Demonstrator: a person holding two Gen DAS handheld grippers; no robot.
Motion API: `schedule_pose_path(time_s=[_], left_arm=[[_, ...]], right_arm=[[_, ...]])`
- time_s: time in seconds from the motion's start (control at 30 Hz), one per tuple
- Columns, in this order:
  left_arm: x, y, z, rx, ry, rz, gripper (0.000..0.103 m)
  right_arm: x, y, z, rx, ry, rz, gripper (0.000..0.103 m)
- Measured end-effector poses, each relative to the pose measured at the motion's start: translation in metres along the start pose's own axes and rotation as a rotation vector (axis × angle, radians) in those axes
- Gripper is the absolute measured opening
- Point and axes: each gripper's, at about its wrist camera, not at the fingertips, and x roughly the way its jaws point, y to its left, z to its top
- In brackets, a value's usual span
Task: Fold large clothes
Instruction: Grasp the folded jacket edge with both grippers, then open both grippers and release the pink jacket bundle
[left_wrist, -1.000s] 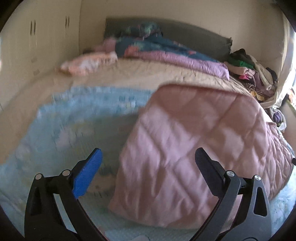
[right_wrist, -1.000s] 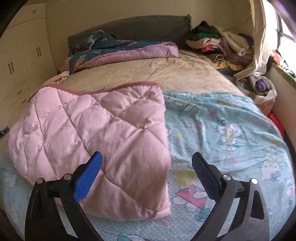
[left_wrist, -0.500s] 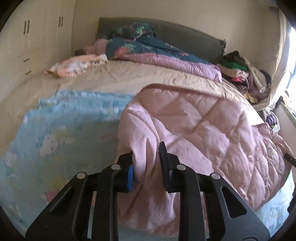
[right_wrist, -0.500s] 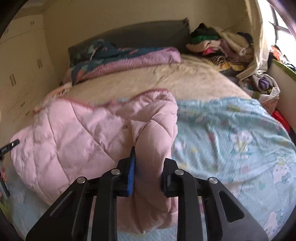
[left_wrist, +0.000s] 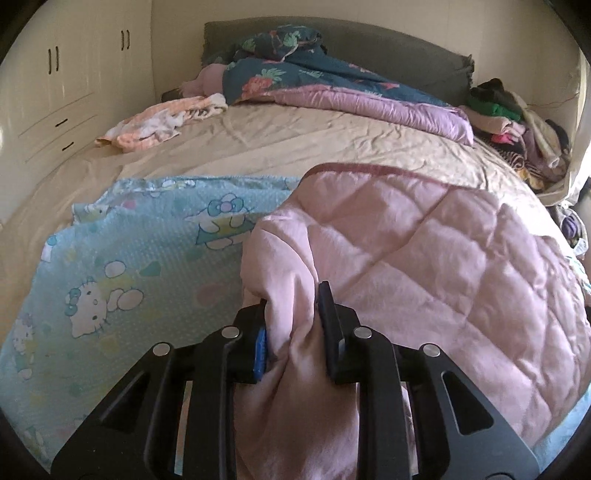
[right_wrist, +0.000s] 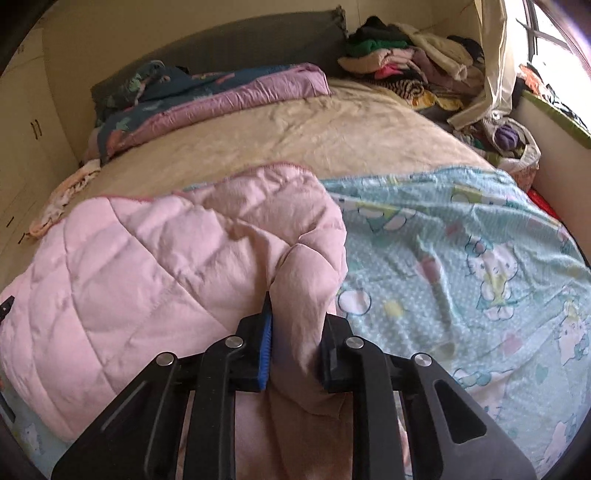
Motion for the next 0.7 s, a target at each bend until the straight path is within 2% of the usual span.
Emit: schedule_pose_path(time_s=[0.1,0.27,0.37,0.4,0.43,0.47,0.57,0.6,0.67,0.7], left_arm=[[0.008,0.003,-0.004,-0.020,0.015,0.009,0.016],[0.010,0.005,-0.004,-0.025,0.017,0.013,0.018],[0.008,0.008,-0.004,-0.036,0.023,0.009,0.021],[0.007,0.010,-0.004,-0.036,0.024,0.010,0.022],[0.005,0.011,-0.004,-0.038,0.023,0.013,0.023],[0.003,0.011,-0.003,-0.043,0.025,0.011,0.025],[-0.005,0.014,-0.004,-0.061,0.030,0.001,0.032],[-0.008,0.015,-0.004,-0.063,0.029,-0.001,0.034],[-0.016,0.013,-0.005,-0.062,0.025,-0.007,0.047],[-0.020,0.013,-0.006,-0.062,0.023,-0.010,0.050]], right_arm=[[0.010,-0.002,-0.005,0.010,0.022,-0.008,0.022],[0.015,-0.008,-0.011,0.041,0.034,-0.008,0.032],[0.009,-0.009,-0.013,0.055,0.027,-0.008,0.042],[0.005,-0.012,-0.014,0.065,0.025,-0.006,0.053],[0.002,-0.014,-0.015,0.077,0.023,-0.008,0.068],[-0.002,-0.017,-0.016,0.093,0.023,-0.007,0.074],[-0.019,-0.026,-0.021,0.143,0.004,0.037,0.082],[-0.025,-0.028,-0.022,0.150,-0.001,0.044,0.088],[-0.039,-0.029,-0.025,0.167,-0.017,0.065,0.090],[-0.045,-0.029,-0.027,0.167,-0.021,0.079,0.091]])
